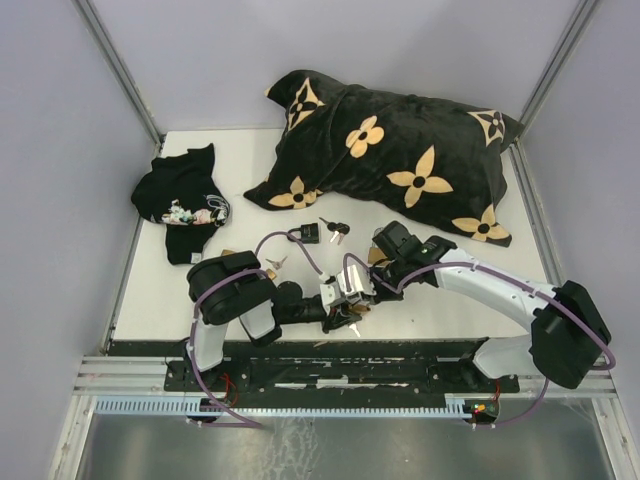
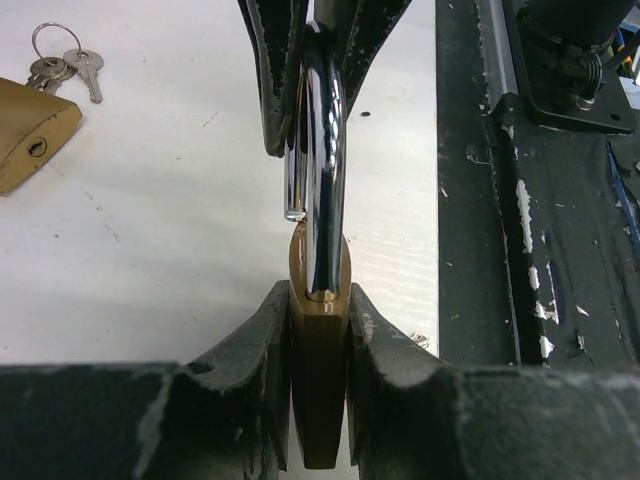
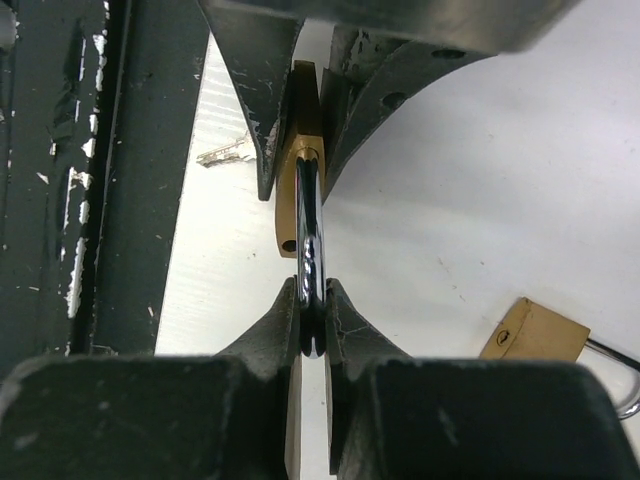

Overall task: Lock with the key
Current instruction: Lock the lock.

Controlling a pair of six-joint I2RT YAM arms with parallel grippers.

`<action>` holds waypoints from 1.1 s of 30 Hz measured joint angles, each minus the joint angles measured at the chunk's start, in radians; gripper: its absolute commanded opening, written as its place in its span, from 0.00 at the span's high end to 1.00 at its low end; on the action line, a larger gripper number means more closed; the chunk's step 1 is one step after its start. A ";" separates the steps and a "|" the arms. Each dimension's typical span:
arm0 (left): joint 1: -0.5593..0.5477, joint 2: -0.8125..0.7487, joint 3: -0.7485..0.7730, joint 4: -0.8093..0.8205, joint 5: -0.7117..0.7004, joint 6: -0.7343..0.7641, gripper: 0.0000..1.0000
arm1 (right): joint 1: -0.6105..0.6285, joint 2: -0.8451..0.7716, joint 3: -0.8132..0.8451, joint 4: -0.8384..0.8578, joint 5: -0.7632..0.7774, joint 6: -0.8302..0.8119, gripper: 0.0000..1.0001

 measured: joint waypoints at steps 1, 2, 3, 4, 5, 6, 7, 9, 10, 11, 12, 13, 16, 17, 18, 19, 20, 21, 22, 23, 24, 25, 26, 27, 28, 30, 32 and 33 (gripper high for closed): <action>-0.002 0.001 -0.003 0.006 -0.003 0.005 0.97 | 0.003 0.007 0.008 -0.009 0.002 -0.001 0.98; -0.002 0.001 -0.006 0.009 -0.005 0.007 0.97 | 0.007 0.019 0.021 -0.024 0.002 -0.001 0.98; -0.002 0.002 -0.008 0.014 -0.006 0.008 0.97 | 0.010 0.030 0.034 -0.036 0.004 0.000 0.98; -0.002 0.005 -0.009 0.018 -0.006 0.008 0.97 | 0.011 0.036 0.041 -0.044 0.004 0.002 0.98; -0.002 0.007 -0.010 0.022 -0.006 0.008 0.97 | 0.012 0.041 0.047 -0.052 0.004 0.006 0.98; -0.002 0.010 -0.011 0.026 -0.006 0.008 0.97 | 0.012 0.043 0.049 -0.057 0.001 0.016 0.98; -0.002 0.011 -0.012 0.027 -0.006 0.011 0.97 | 0.012 0.043 0.050 -0.060 -0.002 0.023 0.98; -0.002 0.011 -0.015 0.029 -0.006 0.014 0.97 | 0.012 0.047 0.053 -0.060 -0.005 0.047 0.98; -0.001 0.011 -0.017 0.031 -0.006 0.017 0.97 | 0.012 0.050 0.055 -0.059 -0.010 0.068 0.98; 0.001 0.011 -0.021 0.032 -0.005 0.021 0.97 | 0.012 0.053 0.055 -0.056 -0.015 0.092 0.98; 0.002 0.011 -0.022 0.033 -0.003 0.024 0.97 | 0.013 0.058 0.055 -0.054 -0.018 0.111 0.98; 0.004 0.010 -0.023 0.033 -0.001 0.027 0.97 | 0.015 0.068 0.054 -0.046 -0.024 0.133 0.98; 0.019 0.005 -0.036 0.034 0.014 0.027 0.97 | 0.018 0.087 0.054 -0.010 -0.034 0.182 0.98; 0.026 0.003 -0.040 0.034 0.024 0.027 0.97 | 0.021 0.090 0.054 -0.001 -0.035 0.193 0.98; 0.032 0.001 -0.043 0.034 0.033 0.027 0.97 | 0.023 0.093 0.053 0.008 -0.036 0.205 0.98; 0.036 0.000 -0.045 0.034 0.039 0.027 0.97 | 0.025 0.094 0.052 0.018 -0.037 0.217 0.98; 0.041 0.000 -0.046 0.034 0.048 0.027 0.97 | 0.026 0.095 0.051 0.024 -0.037 0.225 0.98; 0.046 0.000 -0.046 0.034 0.056 0.027 0.97 | 0.027 0.098 0.051 0.031 -0.037 0.236 0.98; 0.050 0.001 -0.046 0.034 0.063 0.026 0.97 | 0.027 0.104 0.051 0.035 -0.037 0.246 0.98; 0.052 0.002 -0.046 0.035 0.068 0.026 0.97 | 0.027 0.113 0.051 0.039 -0.039 0.256 0.98; 0.056 0.005 -0.047 0.036 0.074 0.025 0.97 | 0.027 0.117 0.054 0.039 -0.042 0.262 0.98; 0.058 0.006 -0.047 0.036 0.079 0.024 0.97 | 0.027 0.125 0.059 0.039 -0.047 0.267 0.98; 0.062 0.006 -0.048 0.037 0.084 0.019 0.97 | 0.027 0.132 0.063 0.039 -0.049 0.272 0.98; 0.063 0.006 -0.050 0.038 0.088 0.014 0.97 | 0.027 0.140 0.069 0.039 -0.053 0.278 0.98; 0.067 0.006 -0.053 0.038 0.090 0.010 0.97 | 0.027 0.148 0.074 0.039 -0.056 0.283 0.98; 0.074 0.006 -0.055 0.039 0.101 0.005 0.97 | 0.028 0.160 0.081 0.042 -0.060 0.293 0.98; 0.079 0.006 -0.057 0.039 0.110 0.003 0.97 | 0.032 0.163 0.080 0.049 -0.063 0.302 0.98; 0.082 0.006 -0.058 0.039 0.114 0.002 0.97 | 0.034 0.164 0.078 0.055 -0.062 0.309 0.98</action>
